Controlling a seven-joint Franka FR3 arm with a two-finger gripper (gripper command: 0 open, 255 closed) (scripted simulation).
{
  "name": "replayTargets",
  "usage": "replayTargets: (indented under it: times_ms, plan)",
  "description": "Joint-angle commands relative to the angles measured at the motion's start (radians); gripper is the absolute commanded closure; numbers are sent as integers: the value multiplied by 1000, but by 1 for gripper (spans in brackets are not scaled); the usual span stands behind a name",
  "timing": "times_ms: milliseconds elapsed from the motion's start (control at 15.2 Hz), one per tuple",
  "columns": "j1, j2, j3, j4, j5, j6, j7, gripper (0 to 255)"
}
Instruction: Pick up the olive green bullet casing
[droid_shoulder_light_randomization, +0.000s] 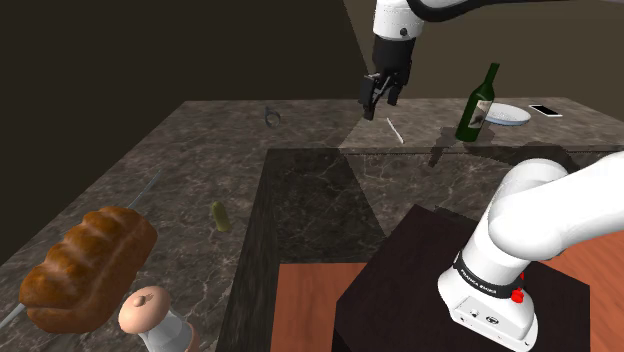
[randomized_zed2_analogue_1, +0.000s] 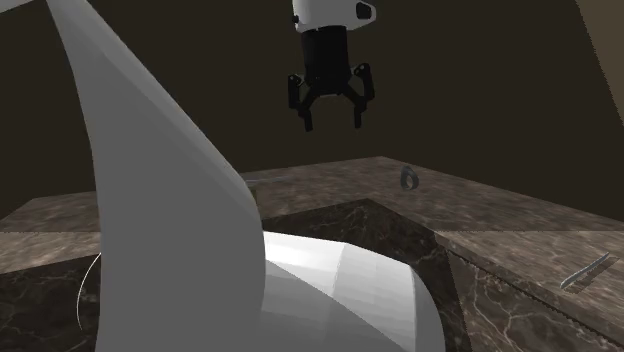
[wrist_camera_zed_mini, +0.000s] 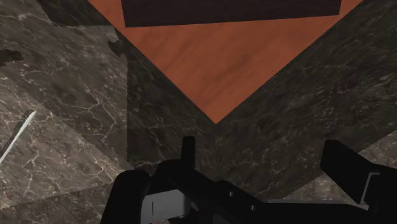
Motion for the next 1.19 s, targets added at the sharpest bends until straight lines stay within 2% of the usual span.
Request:
replayTargets:
  times_ms: [0, 594, 1122]
  plan:
    - [0, 0, 0, 0, 0, 0, 0, 0]
    - [43, 239, 101, 17, 51, 233, 91, 0]
    - [65, 496, 192, 113, 42, 403, 178, 0]
